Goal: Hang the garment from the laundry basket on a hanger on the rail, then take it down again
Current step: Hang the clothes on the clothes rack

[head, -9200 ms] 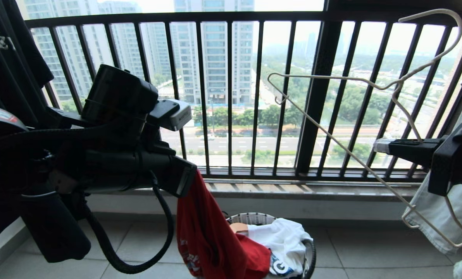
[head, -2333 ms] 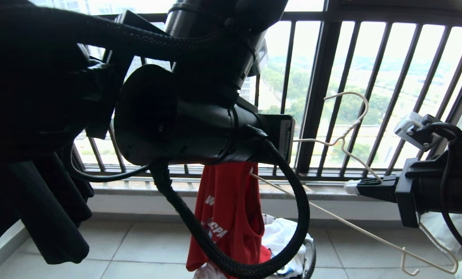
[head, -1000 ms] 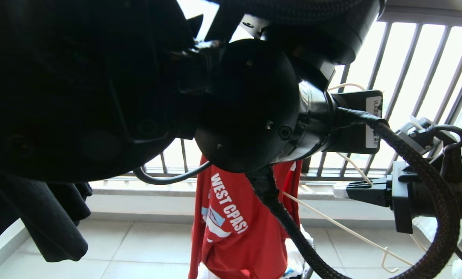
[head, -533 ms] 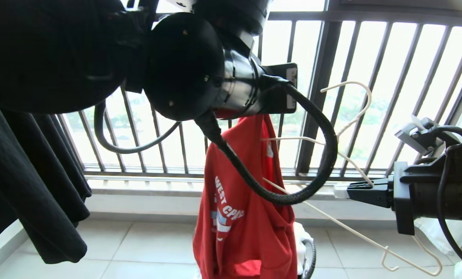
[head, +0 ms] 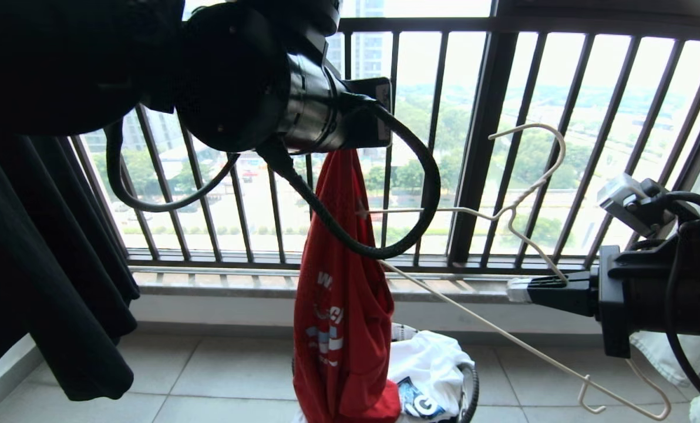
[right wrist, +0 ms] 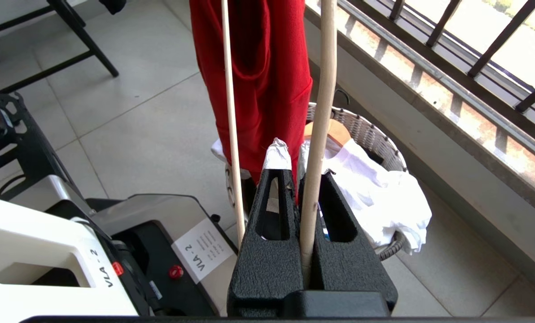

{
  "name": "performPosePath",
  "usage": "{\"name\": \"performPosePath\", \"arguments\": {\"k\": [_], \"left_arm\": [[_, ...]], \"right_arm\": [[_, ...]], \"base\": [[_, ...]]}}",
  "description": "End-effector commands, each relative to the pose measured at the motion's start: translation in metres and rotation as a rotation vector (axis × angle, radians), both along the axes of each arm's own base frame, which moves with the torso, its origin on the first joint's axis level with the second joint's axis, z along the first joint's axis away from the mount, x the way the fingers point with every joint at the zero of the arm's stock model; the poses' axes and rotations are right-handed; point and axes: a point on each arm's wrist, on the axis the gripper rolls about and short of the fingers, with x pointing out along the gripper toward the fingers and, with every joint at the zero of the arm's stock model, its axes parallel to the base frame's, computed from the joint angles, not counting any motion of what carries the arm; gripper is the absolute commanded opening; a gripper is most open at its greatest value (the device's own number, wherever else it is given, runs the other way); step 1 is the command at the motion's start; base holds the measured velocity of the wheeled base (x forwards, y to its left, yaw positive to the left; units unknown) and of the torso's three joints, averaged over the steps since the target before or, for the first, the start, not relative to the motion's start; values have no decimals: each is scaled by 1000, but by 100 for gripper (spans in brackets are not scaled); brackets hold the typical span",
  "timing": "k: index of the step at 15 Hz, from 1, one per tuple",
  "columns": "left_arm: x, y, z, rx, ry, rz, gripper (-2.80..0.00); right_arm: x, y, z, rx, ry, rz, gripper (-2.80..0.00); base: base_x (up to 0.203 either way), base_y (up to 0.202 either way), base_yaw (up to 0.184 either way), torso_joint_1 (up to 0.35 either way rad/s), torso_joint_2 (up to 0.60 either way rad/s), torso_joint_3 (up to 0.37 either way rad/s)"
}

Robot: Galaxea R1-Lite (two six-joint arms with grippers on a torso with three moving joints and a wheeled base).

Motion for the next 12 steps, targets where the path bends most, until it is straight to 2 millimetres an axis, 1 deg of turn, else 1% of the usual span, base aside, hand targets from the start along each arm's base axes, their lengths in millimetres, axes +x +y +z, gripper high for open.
{"name": "performPosePath", "arguments": {"k": [1,5,8,10,12], "left_arm": [[2,1,-1,10,-3,29,-280],[1,2,-1,16,-9,77,-280],[-10,2,1,6,-7,46,-280],[-18,-3,-3,17,2,15,-280],[-19,-4,-4,24,2,17,-280]], "right_arm": [[-1,0,1,3,-8,5,-280],[-1,0,2,3,-12,-2,-280],[1,-1,3,2,-14,-15,-280],[2,0,3,-2,-13,-25,-280],[3,-2,3,-7,-17,-45,-280]], "base": [[0,0,0,0,0,0],[0,0,0,0,0,0],[0,0,0,0,0,0],[0,0,0,0,0,0],[0,0,0,0,0,0]]}}
